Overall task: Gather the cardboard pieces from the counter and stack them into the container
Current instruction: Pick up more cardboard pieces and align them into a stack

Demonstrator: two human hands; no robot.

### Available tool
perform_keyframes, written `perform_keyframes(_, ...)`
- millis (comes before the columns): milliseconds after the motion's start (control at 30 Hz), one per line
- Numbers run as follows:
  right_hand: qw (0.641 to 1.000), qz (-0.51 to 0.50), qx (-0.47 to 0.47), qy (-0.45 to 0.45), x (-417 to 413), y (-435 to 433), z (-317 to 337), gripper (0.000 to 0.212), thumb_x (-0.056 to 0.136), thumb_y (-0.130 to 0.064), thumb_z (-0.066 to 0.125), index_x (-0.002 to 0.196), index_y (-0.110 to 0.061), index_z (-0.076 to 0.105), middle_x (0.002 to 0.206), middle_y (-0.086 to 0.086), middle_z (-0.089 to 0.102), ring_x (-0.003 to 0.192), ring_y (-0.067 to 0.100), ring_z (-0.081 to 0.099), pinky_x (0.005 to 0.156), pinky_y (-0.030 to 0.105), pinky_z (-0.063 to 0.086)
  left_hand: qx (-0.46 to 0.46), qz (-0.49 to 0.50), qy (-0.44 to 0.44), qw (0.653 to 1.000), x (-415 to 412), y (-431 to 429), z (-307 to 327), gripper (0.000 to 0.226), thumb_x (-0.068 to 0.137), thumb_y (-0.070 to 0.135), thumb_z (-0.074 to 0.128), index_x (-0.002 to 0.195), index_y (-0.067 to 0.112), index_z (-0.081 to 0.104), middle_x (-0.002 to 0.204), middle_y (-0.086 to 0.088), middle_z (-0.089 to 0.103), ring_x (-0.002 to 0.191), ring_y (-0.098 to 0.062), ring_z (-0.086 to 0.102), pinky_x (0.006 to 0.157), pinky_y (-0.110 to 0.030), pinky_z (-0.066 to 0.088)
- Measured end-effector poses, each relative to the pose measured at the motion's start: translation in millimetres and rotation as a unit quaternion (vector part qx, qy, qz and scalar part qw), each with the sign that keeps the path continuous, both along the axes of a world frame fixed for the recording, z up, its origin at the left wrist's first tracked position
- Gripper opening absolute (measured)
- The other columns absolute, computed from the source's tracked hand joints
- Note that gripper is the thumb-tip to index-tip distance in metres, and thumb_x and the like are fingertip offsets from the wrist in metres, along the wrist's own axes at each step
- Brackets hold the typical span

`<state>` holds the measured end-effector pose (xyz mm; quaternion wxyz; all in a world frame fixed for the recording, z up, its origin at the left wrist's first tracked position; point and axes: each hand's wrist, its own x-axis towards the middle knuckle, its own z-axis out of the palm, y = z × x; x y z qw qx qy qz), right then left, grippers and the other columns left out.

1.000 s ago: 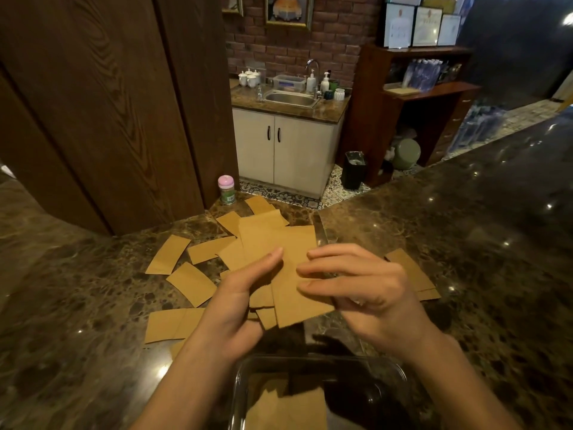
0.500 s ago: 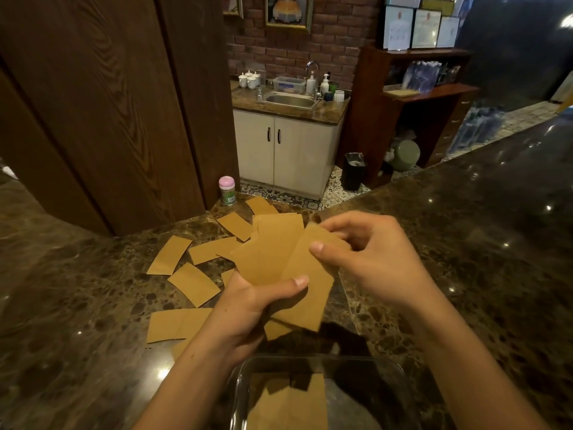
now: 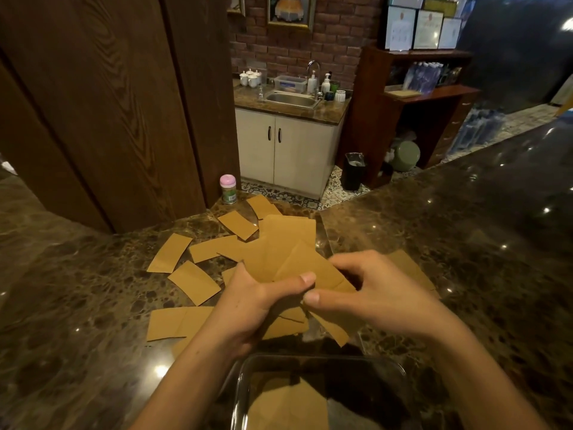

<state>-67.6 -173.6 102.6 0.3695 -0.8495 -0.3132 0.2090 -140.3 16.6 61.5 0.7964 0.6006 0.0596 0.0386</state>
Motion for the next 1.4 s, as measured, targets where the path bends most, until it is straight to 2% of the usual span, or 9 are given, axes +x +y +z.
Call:
perform_keyframes(200, 0.963, -0.158, 0.212, 0.049, -5.7, 1.0, -16.2, 0.028, 0.087, -0.037, 0.076, 0.110, -0.021, 0.075, 0.097, 0.002, 0.082, 0.085, 0.021, 0.080, 0.076, 0.047, 0.067, -0.172, 0.008, 0.053, 0.984, -6.9, 2.2, 4.4, 0.045, 0.078, 0.014, 0.070, 0.121, 0.015, 0.058, 0.092, -0.009, 0.080, 0.079, -0.027, 0.078, 0.060, -0.039, 0.063)
perform_keyframes(367, 0.878, -0.174, 0.374, 0.244, -12.8, 7.5, -21.1, 0.044, 0.082, -0.024, 0.073, 0.125, -0.017, 0.070, 0.113, 0.009, 0.080, 0.102, 0.026, 0.078, 0.079, 0.035, 0.064, -0.115, 0.061, 0.040, 0.991, -5.2, 6.2, -2.0, 0.073, 0.064, 0.011, 0.089, 0.129, 0.013, 0.056, 0.120, -0.018, 0.072, 0.107, -0.033, 0.073, 0.087, -0.045, 0.060)
perform_keyframes(600, 0.861, -0.192, 0.404, 0.241, -16.9, 19.8, -24.5, 0.039, 0.085, -0.018, 0.071, 0.123, -0.013, 0.073, 0.112, 0.009, 0.081, 0.102, 0.024, 0.078, 0.079, 0.032, 0.063, -0.052, 0.054, -0.010, 0.997, -4.2, -0.2, -4.1, 0.050, 0.069, 0.009, 0.080, 0.116, 0.023, 0.068, 0.111, -0.008, 0.077, 0.104, -0.025, 0.074, 0.084, -0.037, 0.059)
perform_keyframes(900, 0.856, -0.222, 0.410, 0.222, -15.4, 19.3, -21.2, 0.029, 0.092, -0.015, 0.070, 0.120, -0.015, 0.073, 0.108, 0.005, 0.082, 0.098, 0.020, 0.079, 0.076, 0.030, 0.065, -0.054, 0.080, -0.002, 0.995, -6.2, -3.0, -5.9, 0.059, 0.064, 0.010, 0.084, 0.119, 0.021, 0.064, 0.105, -0.006, 0.079, 0.096, -0.023, 0.076, 0.077, -0.037, 0.062)
perform_keyframes(1000, 0.900, -0.244, 0.347, 0.105, -16.8, 18.1, -21.6, 0.027, 0.095, -0.018, 0.071, 0.122, -0.019, 0.074, 0.107, -0.004, 0.082, 0.098, 0.014, 0.079, 0.075, 0.028, 0.064, 0.001, 0.154, 0.008, 0.988, -3.2, -4.5, -9.9, 0.057, 0.064, 0.018, 0.092, 0.116, 0.018, 0.068, 0.108, -0.009, 0.077, 0.099, -0.030, 0.075, 0.080, -0.046, 0.062)
perform_keyframes(1100, 0.915, -0.274, 0.296, -0.038, -20.2, 20.8, -20.9, 0.021, 0.097, -0.023, 0.071, 0.117, -0.024, 0.077, 0.100, -0.012, 0.081, 0.091, 0.002, 0.077, 0.071, 0.021, 0.063, 0.112, 0.201, -0.013, 0.973, 0.9, -9.3, -10.7, 0.030, 0.076, 0.014, 0.087, 0.103, 0.021, 0.074, 0.096, 0.004, 0.078, 0.089, -0.018, 0.076, 0.072, -0.034, 0.063)
perform_keyframes(1200, 0.914, -0.261, 0.304, -0.059, -26.6, 26.7, -18.2, 0.016, 0.099, -0.026, 0.069, 0.112, -0.028, 0.076, 0.096, -0.014, 0.081, 0.088, 0.003, 0.077, 0.072, 0.026, 0.065, 0.153, 0.206, -0.026, 0.966, 3.5, -16.1, -8.5, 0.027, 0.085, 0.023, 0.080, 0.110, 0.023, 0.071, 0.097, 0.008, 0.077, 0.087, -0.019, 0.076, 0.075, -0.045, 0.064)
perform_keyframes(1300, 0.913, -0.234, 0.335, 0.004, -31.0, 32.8, -16.8, 0.020, 0.100, -0.026, 0.065, 0.118, -0.024, 0.073, 0.103, -0.010, 0.081, 0.094, 0.006, 0.077, 0.077, 0.028, 0.064, 0.100, 0.185, 0.012, 0.978, 3.4, -21.6, -6.7, 0.047, 0.079, 0.056, 0.073, 0.115, 0.027, 0.066, 0.107, 0.000, 0.076, 0.100, -0.025, 0.073, 0.082, -0.046, 0.063)
perform_keyframes(1400, 0.911, -0.242, 0.334, 0.025, -29.8, 35.9, -18.6, 0.019, 0.101, -0.029, 0.064, 0.117, -0.024, 0.072, 0.104, -0.006, 0.080, 0.097, 0.009, 0.077, 0.082, 0.036, 0.065, -0.097, 0.100, 0.074, 0.987, -0.3, -21.3, -0.1, 0.072, 0.070, 0.075, 0.059, 0.125, 0.028, 0.061, 0.113, -0.010, 0.076, 0.102, -0.030, 0.074, 0.080, -0.048, 0.063)
